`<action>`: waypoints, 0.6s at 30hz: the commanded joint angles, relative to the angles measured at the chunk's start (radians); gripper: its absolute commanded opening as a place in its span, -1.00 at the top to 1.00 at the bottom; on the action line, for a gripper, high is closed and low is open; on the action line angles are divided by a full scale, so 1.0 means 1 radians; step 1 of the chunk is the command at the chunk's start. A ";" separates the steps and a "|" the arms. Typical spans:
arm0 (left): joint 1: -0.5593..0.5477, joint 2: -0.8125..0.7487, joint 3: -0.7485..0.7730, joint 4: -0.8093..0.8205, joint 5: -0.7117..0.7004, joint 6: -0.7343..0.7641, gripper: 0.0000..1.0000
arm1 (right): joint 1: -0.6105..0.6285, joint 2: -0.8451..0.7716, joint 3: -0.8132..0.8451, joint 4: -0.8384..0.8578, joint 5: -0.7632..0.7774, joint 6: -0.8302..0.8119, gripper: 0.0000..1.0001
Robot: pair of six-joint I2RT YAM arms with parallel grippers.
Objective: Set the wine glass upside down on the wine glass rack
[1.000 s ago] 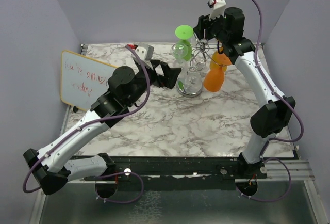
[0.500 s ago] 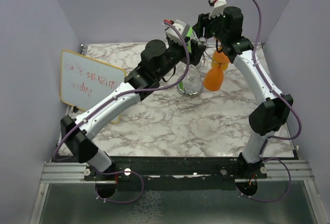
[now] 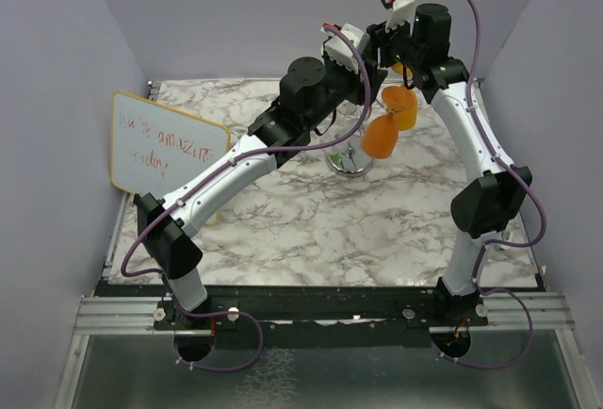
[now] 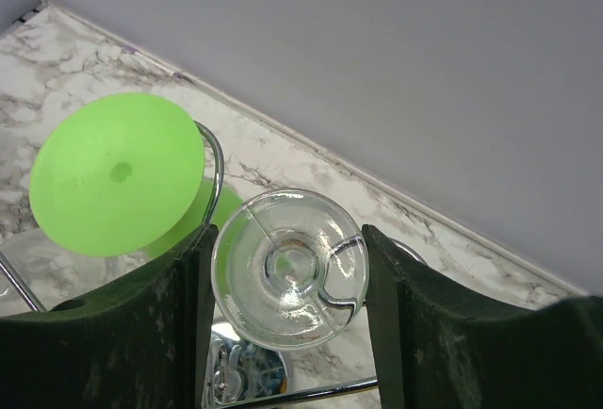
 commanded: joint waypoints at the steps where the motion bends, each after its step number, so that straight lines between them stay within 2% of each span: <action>1: 0.000 0.009 0.034 -0.004 -0.027 0.012 -0.22 | -0.014 -0.011 0.020 -0.045 -0.057 -0.050 0.98; 18: 0.002 0.042 0.068 -0.039 -0.036 0.012 -0.21 | -0.044 -0.071 -0.011 -0.120 -0.151 -0.161 0.98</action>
